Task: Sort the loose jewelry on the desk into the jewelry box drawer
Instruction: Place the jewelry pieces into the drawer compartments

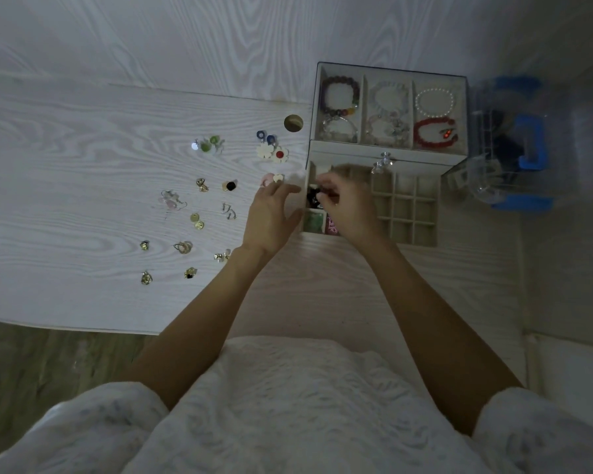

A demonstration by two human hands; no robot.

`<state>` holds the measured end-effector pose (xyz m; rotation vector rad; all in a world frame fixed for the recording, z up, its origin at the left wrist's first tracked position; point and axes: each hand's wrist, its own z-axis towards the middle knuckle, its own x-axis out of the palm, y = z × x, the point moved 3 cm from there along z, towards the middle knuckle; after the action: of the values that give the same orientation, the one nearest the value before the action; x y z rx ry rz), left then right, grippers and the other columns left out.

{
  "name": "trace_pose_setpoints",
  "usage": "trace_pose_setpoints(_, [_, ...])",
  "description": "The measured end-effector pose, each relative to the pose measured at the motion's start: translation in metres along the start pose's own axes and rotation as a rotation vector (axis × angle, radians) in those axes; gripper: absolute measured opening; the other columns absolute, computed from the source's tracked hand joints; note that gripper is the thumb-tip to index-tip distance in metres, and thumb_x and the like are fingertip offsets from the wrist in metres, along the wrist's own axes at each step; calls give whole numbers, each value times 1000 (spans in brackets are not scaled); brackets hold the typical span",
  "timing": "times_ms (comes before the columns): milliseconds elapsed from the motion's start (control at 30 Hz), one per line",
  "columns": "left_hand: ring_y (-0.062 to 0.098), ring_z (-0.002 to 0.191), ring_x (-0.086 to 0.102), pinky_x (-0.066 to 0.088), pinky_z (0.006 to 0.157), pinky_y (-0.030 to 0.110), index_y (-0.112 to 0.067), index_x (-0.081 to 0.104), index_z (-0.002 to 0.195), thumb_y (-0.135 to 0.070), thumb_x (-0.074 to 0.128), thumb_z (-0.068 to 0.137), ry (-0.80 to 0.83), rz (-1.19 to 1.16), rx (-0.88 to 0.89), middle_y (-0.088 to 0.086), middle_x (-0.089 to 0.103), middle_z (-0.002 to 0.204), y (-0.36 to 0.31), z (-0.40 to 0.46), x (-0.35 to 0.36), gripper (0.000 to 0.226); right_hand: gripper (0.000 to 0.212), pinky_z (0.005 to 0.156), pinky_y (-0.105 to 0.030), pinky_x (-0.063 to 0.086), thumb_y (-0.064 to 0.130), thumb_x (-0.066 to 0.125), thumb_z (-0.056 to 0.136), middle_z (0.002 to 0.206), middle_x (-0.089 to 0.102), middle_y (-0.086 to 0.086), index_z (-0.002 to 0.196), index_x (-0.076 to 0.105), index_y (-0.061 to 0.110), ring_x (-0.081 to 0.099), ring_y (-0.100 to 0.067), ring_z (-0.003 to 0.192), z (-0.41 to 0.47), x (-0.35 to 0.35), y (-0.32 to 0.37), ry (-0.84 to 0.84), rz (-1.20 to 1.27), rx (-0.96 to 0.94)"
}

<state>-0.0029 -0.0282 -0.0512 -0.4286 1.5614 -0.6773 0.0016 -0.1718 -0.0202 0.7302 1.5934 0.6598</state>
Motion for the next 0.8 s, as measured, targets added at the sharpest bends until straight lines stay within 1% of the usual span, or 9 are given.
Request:
trace_pose_setpoints(100, [22, 96, 60, 49, 79, 31, -8, 59, 115, -17, 66, 82, 40, -50, -54, 10, 64, 107, -1, -1, 3, 35, 31, 82, -32, 51, 4, 57, 87, 107, 68, -13, 117, 60, 9, 63, -25, 95, -2, 3, 0, 1, -226, -97])
trace_pose_setpoints(233, [22, 93, 61, 48, 74, 29, -10, 61, 116, -20, 65, 85, 37, -69, -38, 10, 66, 105, -5, -2, 4, 33, 22, 88, -39, 46, 6, 54, 88, 110, 66, -10, 105, 68, 5, 54, -29, 103, -4, 10, -4, 0, -487, -246])
trace_pose_setpoints(300, [22, 94, 61, 46, 73, 29, -11, 61, 116, -21, 65, 85, 41, -65, -38, 10, 67, 105, -4, -2, 6, 33, 20, 87, -44, 45, 9, 56, 86, 110, 65, -9, 100, 70, 6, 52, -32, 106, -5, 15, -7, 13, -602, -296])
trace_pose_setpoints(367, [22, 94, 62, 46, 74, 28, -13, 60, 117, -23, 65, 85, 40, -57, -46, 8, 67, 106, -2, -1, 7, 35, 18, 84, -43, 45, 10, 58, 83, 108, 64, -10, 96, 71, 7, 52, -32, 105, -7, 16, -10, -17, -665, -320])
trace_pose_setpoints(433, [21, 95, 62, 48, 76, 30, -14, 60, 119, -24, 65, 85, 48, -53, -55, 7, 67, 107, -1, -1, 8, 36, 17, 82, -41, 43, 10, 59, 83, 102, 65, -10, 94, 71, 6, 55, -31, 100, -10, 10, -12, -87, -662, -330])
trace_pose_setpoints(500, [20, 95, 62, 49, 77, 30, -14, 60, 119, -25, 65, 85, 54, -53, -63, 6, 67, 108, -1, -1, 8, 36, 19, 80, -38, 41, 10, 57, 84, 99, 67, -7, 97, 70, 7, 55, -29, 97, -13, 8, -15, -109, -606, -338])
trace_pose_setpoints(633, [20, 95, 62, 47, 76, 29, -13, 59, 119, -24, 64, 85, 49, -56, -55, 7, 67, 108, -2, -2, 8, 35, 31, 83, -38, 41, 14, 49, 85, 109, 68, -4, 110, 65, 9, 54, -26, 101, -21, 16, -20, -5, -591, -342])
trace_pose_setpoints(700, [21, 95, 62, 47, 76, 29, -12, 59, 119, -23, 64, 86, 46, -59, -54, 8, 66, 109, -2, -2, 8, 35, 37, 85, -38, 42, 18, 42, 86, 112, 67, -4, 113, 64, 8, 54, -26, 101, -23, 18, -20, 19, -581, -324])
trace_pose_setpoints(800, [23, 96, 62, 49, 77, 32, -11, 59, 119, -23, 63, 86, 48, -59, -55, 9, 66, 109, -2, -3, 9, 36, 35, 89, -38, 44, 16, 47, 86, 115, 66, -7, 115, 63, 7, 53, -27, 104, -23, 16, -22, 38, -514, -311])
